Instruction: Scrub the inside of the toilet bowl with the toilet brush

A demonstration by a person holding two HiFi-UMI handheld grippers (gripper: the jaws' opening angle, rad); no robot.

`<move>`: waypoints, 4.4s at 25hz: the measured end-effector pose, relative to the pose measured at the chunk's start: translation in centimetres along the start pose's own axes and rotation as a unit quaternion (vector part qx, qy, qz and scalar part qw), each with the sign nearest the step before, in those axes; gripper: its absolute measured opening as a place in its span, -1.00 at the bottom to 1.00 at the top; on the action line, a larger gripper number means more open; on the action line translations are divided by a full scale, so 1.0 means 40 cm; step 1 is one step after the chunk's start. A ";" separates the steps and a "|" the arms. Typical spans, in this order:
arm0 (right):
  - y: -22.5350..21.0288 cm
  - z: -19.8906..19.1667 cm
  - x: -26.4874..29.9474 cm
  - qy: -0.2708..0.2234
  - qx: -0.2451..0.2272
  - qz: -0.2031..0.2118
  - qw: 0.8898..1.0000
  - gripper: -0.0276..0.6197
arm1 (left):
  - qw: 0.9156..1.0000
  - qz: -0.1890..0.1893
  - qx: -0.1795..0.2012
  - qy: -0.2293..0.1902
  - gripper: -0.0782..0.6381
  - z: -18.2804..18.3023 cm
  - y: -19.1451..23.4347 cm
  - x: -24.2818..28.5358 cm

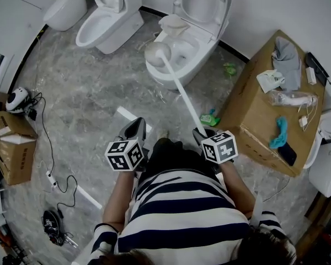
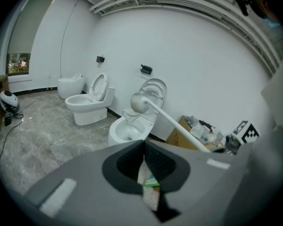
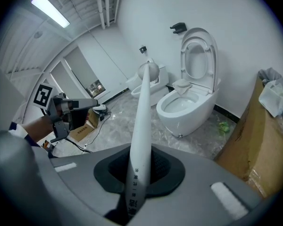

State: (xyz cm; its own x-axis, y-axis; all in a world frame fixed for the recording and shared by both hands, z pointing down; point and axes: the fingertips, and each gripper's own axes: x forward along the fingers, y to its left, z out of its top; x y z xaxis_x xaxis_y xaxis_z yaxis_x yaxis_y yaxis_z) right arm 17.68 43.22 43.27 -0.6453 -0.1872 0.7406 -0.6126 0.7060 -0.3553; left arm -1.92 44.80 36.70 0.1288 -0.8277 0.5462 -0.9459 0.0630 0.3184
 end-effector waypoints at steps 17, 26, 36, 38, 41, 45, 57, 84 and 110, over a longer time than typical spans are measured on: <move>0.014 0.241 0.230 0.043 0.032 -0.032 0.998 -0.81 | 0.998 -0.056 0.009 0.040 -0.78 0.179 0.240 0.186; -0.036 0.272 0.279 0.067 0.059 -0.051 0.995 -0.81 | 0.997 -0.061 0.014 0.054 -0.78 0.218 0.302 0.272; -0.207 0.328 0.330 0.111 0.039 -0.034 0.992 -0.81 | 0.996 -0.056 0.012 0.072 -0.78 0.268 0.248 0.456; -0.252 0.345 0.341 0.119 0.034 -0.033 0.992 -0.81 | 0.995 -0.059 0.017 0.076 -0.78 0.278 0.228 0.505; -0.326 0.365 0.357 0.130 0.029 -0.028 0.991 -0.81 | 0.995 -0.058 0.024 0.084 -0.78 0.288 0.207 0.587; -0.417 0.376 0.380 0.154 0.016 -0.028 0.988 -0.81 | 0.995 -0.038 0.021 0.094 -0.78 0.299 0.201 0.677; -0.605 0.374 0.459 0.247 -0.013 -0.056 0.967 -0.81 | 0.993 -0.031 0.047 0.109 -0.78 0.289 0.203 0.815; -0.800 0.472 0.773 0.410 -0.093 -0.102 0.902 -0.81 | 0.970 -0.092 0.073 0.211 -0.78 0.205 0.366 1.155; -0.964 0.511 0.777 0.451 -0.114 -0.146 0.873 -0.81 | 0.957 -0.128 0.087 0.245 -0.78 0.217 0.339 1.262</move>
State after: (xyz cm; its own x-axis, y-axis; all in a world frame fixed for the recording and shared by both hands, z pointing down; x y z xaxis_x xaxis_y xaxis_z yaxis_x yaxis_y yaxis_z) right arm 11.92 -3.77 68.33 0.2076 0.1594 0.9651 -0.5171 0.8554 -0.0301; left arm -10.85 -0.96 61.88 0.4466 -0.4399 0.7791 -0.8946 -0.2362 0.3794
